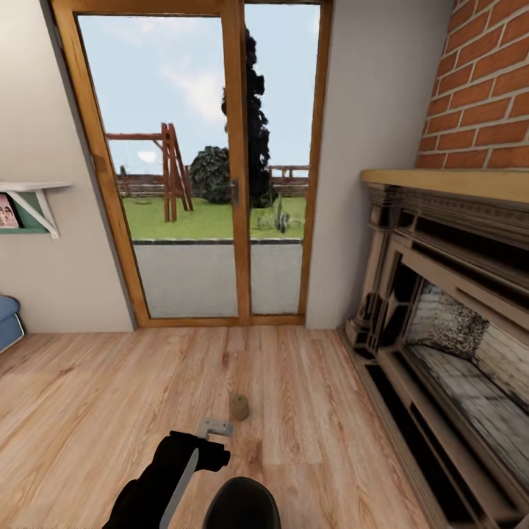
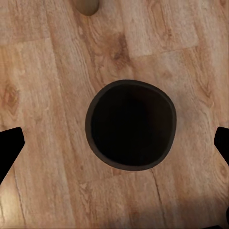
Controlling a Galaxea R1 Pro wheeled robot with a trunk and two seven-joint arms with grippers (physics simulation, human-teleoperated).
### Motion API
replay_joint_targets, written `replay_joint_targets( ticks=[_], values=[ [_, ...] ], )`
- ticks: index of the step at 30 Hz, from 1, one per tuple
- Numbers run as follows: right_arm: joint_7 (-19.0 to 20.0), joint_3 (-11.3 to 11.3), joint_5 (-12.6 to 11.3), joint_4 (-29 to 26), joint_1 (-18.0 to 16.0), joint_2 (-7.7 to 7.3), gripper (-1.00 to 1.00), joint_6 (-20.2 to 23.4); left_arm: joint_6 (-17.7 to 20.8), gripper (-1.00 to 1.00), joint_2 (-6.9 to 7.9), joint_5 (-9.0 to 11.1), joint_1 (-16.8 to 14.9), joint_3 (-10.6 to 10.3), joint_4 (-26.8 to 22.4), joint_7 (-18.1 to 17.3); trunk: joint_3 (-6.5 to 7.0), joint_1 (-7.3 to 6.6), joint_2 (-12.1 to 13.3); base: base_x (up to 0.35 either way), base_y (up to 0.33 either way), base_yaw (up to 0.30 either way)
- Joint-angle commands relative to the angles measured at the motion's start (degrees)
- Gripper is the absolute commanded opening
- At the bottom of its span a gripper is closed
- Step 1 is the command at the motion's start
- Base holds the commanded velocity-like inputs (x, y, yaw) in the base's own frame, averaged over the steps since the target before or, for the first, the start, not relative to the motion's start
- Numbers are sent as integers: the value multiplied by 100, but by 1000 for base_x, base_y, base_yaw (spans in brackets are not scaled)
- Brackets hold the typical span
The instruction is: Place each of the two pumpkins and all three candles from the living room inside a cabinet in the living room (use any cabinet), then make sure every cabinet is closed, and position the cauldron so it is next to a table in the living room.
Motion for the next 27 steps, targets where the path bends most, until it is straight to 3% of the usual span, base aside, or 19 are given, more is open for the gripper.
replay_joint_targets(
  ticks=[1, 10, 14, 20, 27],
  values=[
    [-51, 21, -51, -10, -2, -8, 100, 7, 25, 100, 0, 2, -4, -5, -5, 11, -9, 0, -4, 13, -1, 124],
    [-5, 27, -59, -21, -2, -11, 100, 40, 25, 100, -1, -4, -4, -5, -5, 11, -13, 0, -4, 2, 0, 22],
    [-135, 158, 66, 108, -132, 120, 100, -92, -105, 100, 61, 116, -135, 124, 125, -71, -13, 0, -4, 0, 0, 0],
    [61, 313, -139, -24, -325, 315, 100, -8, -39, 100, 36, 109, 61, -72, 61, -47, -13, 0, -4, 0, 0, 0],
    [287, 418, -120, -249, -435, 542, 100, 211, 101, 100, 36, 126, 82, -110, -162, -42, 40, -66, 116, 0, 0, 0]
  ],
)
